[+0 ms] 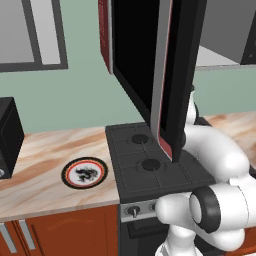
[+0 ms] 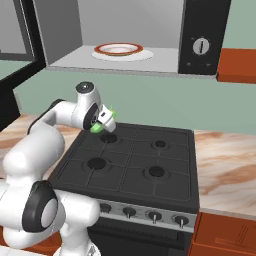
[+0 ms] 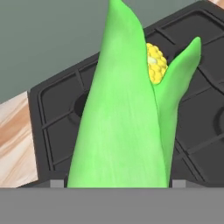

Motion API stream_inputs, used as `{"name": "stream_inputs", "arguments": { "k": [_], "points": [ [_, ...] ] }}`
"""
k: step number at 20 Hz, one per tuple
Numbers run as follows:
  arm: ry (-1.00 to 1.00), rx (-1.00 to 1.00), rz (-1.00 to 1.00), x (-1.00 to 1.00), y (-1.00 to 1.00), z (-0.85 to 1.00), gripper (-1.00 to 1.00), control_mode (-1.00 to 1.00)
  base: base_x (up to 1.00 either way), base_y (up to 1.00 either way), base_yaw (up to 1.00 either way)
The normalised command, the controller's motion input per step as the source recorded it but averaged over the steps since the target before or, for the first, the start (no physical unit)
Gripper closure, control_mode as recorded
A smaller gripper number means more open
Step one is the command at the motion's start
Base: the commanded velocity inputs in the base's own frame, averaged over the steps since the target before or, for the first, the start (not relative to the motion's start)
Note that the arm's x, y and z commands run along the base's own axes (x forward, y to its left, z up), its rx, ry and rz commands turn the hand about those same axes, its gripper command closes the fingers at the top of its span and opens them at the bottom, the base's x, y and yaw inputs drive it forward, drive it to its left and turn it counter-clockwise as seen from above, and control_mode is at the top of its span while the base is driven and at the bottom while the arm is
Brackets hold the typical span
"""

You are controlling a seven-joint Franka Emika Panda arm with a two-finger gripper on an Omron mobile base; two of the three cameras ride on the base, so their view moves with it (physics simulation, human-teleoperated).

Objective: Pick the corn from the counter and place it in the microwave. Then turn on the microwave.

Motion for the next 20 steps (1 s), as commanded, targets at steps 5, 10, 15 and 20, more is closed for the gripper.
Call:
{"name": "stream_inputs", "arguments": {
  "k": [5,10,15,20],
  "points": [
    [-0.03,-0.01,0.00,-0.01,-0.16,0.29,1.00,-1.00,0.00,0.00,0.00],
    [-0.02,-0.01,0.00,-0.07,-0.12,0.25,1.00,-1.00,0.00,0.00,0.00],
    [-0.01,-0.01,0.00,-0.16,-0.12,0.25,1.00,-1.00,0.00,0.00,0.00],
    [-0.02,-0.01,0.00,-0.15,-0.11,0.26,1.00,-1.00,0.00,0.00,0.00]
  ]
}}
